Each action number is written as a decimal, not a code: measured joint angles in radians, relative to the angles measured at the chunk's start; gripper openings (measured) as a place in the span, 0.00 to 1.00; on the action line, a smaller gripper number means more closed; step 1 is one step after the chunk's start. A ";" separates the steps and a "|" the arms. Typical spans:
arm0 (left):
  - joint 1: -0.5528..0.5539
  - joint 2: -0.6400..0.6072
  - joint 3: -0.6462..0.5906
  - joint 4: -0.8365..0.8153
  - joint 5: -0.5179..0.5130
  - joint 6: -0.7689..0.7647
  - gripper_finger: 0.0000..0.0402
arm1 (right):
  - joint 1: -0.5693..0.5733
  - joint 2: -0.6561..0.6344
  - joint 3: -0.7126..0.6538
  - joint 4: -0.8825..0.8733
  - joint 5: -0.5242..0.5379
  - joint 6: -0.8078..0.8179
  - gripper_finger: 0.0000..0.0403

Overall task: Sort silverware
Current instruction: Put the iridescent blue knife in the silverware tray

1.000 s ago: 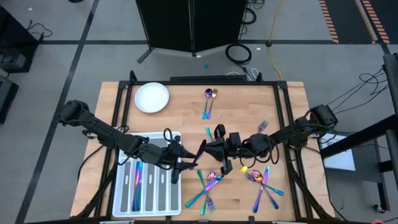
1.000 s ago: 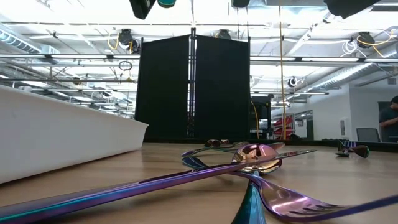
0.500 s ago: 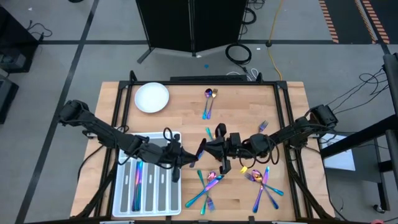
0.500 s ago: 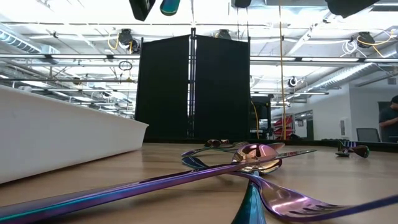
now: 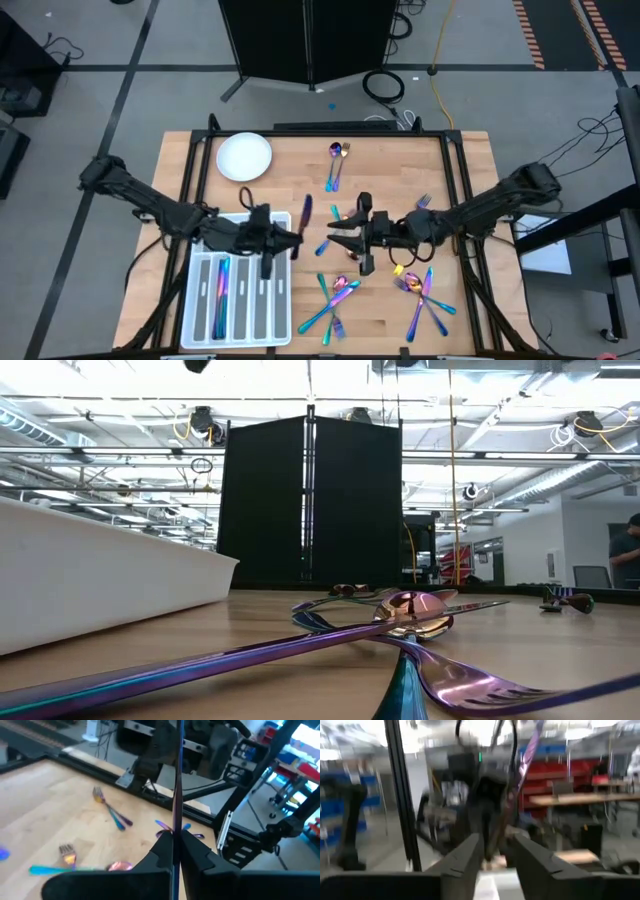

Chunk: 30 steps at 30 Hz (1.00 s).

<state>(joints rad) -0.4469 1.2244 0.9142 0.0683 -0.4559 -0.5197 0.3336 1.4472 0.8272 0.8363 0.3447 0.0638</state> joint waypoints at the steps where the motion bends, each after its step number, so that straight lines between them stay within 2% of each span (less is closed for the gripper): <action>1: 0.000 -0.022 0.000 -0.038 -0.001 -0.054 0.02 | 0.000 -0.027 0.000 -0.073 0.000 0.003 0.31; 6: -0.024 -0.118 0.000 -0.304 -0.015 -0.464 0.02 | 0.017 -0.106 0.000 -0.360 -0.004 0.049 0.40; 11: -0.126 -0.168 0.000 -0.584 -0.093 -0.848 0.02 | 0.018 -0.113 -0.001 -0.415 -0.007 0.085 0.42; 17: -0.290 -0.159 0.000 -0.885 -0.128 -1.261 0.02 | 0.023 -0.113 -0.001 -0.486 -0.007 0.093 0.40; 22: -0.419 -0.123 0.000 -0.993 -0.152 -1.478 0.02 | 0.022 -0.113 -0.001 -0.498 -0.007 0.104 0.40; 30: -0.577 -0.003 0.000 -1.001 -0.131 -1.655 0.02 | 0.022 -0.113 -0.001 -0.498 -0.007 0.115 0.40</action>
<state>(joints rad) -1.0243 1.2211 0.9142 -0.9324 -0.5870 -2.1751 0.3554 1.3346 0.8265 0.3385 0.3378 0.1791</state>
